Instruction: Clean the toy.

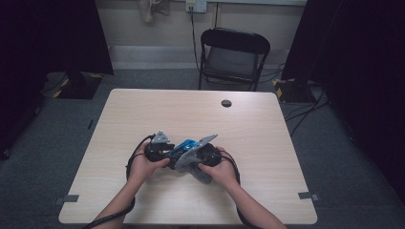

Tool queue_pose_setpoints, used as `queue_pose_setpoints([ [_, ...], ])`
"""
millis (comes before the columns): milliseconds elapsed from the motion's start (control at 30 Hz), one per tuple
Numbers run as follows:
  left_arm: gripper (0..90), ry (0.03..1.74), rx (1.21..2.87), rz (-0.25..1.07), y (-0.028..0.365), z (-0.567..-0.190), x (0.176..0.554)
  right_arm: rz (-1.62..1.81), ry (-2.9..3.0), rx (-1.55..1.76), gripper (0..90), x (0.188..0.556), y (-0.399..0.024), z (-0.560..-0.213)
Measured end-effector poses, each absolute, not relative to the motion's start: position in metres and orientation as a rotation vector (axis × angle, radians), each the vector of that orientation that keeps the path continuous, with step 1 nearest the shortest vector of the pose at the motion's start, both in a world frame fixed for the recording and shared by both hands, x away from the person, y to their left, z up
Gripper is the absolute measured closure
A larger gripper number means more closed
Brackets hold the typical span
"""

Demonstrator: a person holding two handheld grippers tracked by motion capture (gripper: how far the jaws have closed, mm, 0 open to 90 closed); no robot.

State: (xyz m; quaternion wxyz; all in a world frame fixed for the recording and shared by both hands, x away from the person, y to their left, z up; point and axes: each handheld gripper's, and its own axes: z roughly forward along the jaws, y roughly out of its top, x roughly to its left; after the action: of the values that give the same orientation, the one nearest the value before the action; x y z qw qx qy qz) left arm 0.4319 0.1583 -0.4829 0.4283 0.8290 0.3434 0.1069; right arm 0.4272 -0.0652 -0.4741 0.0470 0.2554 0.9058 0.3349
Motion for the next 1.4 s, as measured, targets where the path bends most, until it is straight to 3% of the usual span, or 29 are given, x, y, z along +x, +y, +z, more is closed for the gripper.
queue_pose_setpoints([
  [1133, 39.2, 0.849, 2.065, 0.272, 0.161, -0.483, 0.43, 0.961, 2.642, 0.985, 76.3, 0.455, -0.108, -0.472],
  [1400, 39.2, 0.85, 2.066, 0.271, 0.161, -0.483, 0.43, 0.992, 2.679, 0.92, 76.3, 0.443, -0.113, -0.467],
])
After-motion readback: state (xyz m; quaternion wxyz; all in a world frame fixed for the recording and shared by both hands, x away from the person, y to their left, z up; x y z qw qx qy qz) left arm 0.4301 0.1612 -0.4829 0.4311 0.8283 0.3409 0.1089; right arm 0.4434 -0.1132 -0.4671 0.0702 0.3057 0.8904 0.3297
